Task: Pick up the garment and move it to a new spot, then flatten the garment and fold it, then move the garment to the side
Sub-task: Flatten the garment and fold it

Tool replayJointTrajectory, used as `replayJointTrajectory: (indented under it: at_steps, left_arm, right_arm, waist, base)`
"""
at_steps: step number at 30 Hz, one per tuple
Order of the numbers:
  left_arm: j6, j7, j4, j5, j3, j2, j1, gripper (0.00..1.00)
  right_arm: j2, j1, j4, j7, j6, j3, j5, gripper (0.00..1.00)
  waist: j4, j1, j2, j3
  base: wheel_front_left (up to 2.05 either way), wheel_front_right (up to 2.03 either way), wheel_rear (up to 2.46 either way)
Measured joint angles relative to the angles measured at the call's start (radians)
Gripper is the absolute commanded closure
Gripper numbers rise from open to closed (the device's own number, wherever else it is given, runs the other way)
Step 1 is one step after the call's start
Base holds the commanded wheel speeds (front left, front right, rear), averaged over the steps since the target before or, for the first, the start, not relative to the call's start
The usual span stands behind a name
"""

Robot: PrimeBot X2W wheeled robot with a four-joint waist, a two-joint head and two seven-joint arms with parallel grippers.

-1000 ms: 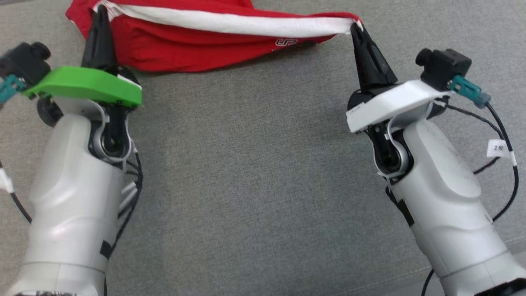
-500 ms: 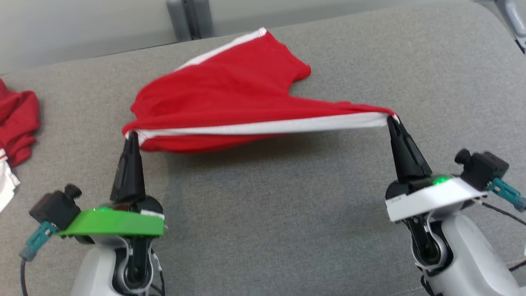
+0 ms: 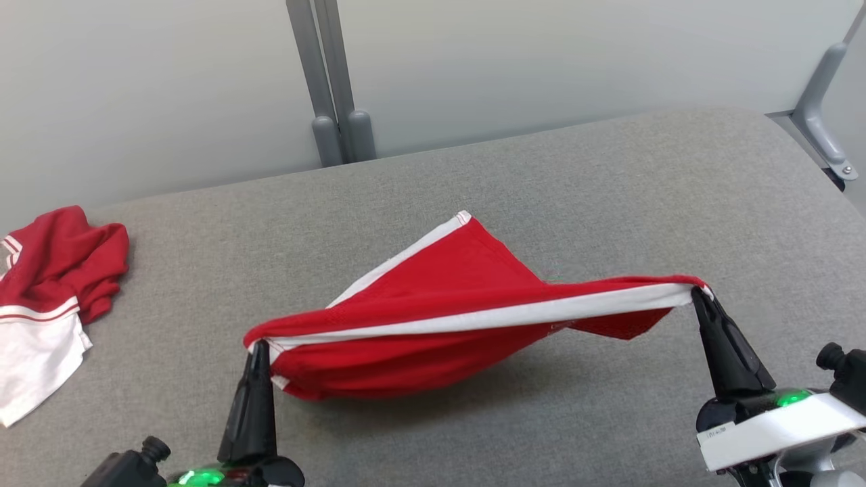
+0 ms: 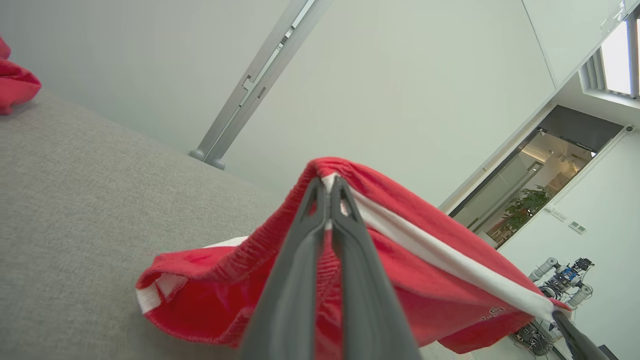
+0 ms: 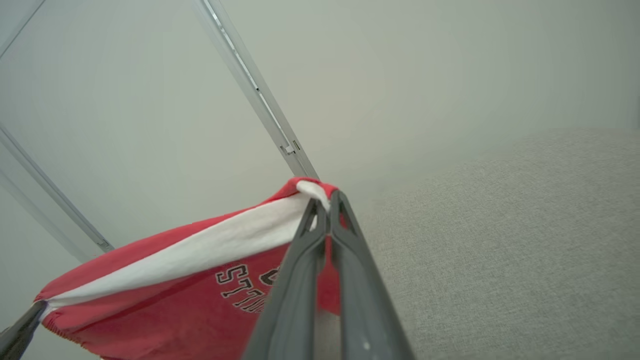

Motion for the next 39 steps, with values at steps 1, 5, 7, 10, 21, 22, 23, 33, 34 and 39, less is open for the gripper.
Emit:
replayJointTrajectory:
  at_steps: [1,5,7,10,21,22,23,33,34,39]
  left_arm:
    - [0.006,0.005,-0.005,-0.004,-0.004,-0.001,0.012,1.00]
    - [0.023,0.026,0.013,-0.020,-0.022,-0.007,0.031,1.00]
    - [0.041,0.036,0.040,-0.036,-0.027,-0.012,0.030,1.00]
    - [0.067,0.043,0.094,-0.036,-0.035,-0.015,0.015,1.00]
    - [0.101,0.038,0.352,-0.096,-0.071,-0.032,-0.227,1.00]
    - [0.101,0.037,0.372,-0.103,-0.076,-0.032,-0.249,1.00]
    - [0.104,0.033,0.401,-0.108,-0.082,-0.033,-0.273,1.00]
    - [0.100,-0.002,0.560,-0.187,-0.166,-0.035,-0.407,1.00]
    - [0.100,-0.006,0.565,-0.192,-0.176,-0.035,-0.413,1.00]
    - [0.099,-0.019,0.558,-0.212,-0.215,-0.035,-0.437,1.00]
  right_arm:
    - [0.004,0.009,-0.004,0.013,0.000,-0.007,-0.007,1.00]
    - [0.025,0.011,0.009,0.048,0.000,-0.025,-0.027,1.00]
    - [0.029,-0.009,0.041,0.058,0.000,-0.028,-0.032,1.00]
    - [0.028,-0.064,0.115,0.069,0.000,-0.021,-0.034,1.00]
    - [-0.029,-0.395,0.456,0.080,0.000,0.079,-0.057,1.00]
    - [-0.031,-0.425,0.486,0.080,0.000,0.091,-0.058,1.00]
    - [-0.034,-0.464,0.526,0.079,0.000,0.107,-0.058,1.00]
    - [-0.059,-0.728,0.870,0.039,-0.001,0.264,-0.051,1.00]
    - [-0.060,-0.748,0.897,0.032,-0.001,0.279,-0.047,1.00]
    - [-0.060,-0.828,1.018,-0.001,-0.001,0.330,-0.030,1.00]
  waist:
    - [0.004,0.0000,0.0000,-0.002]
    - [0.026,0.0000,0.0000,-0.001]
    - [0.041,0.0000,0.0000,0.008]
    - [0.063,0.0000,0.0000,0.031]
    - [0.148,0.0000,0.0000,0.136]
    - [0.153,0.0001,0.0000,0.145]
    - [0.160,0.0001,0.0000,0.157]
    - [0.229,0.0001,0.0000,0.244]
    - [0.237,0.0001,0.0000,0.249]
    - [0.271,0.0001,0.0000,0.265]
  base:
    - [0.00,0.00,0.00]
    - [0.00,0.00,0.00]
    - [0.00,0.00,0.00]
    - [0.00,0.00,0.00]
    - [0.00,0.00,0.00]
    - [0.00,0.00,0.00]
    - [0.00,0.00,0.00]
    - [0.00,0.00,0.00]
    - [0.00,0.00,0.00]
    - [0.00,0.00,0.00]
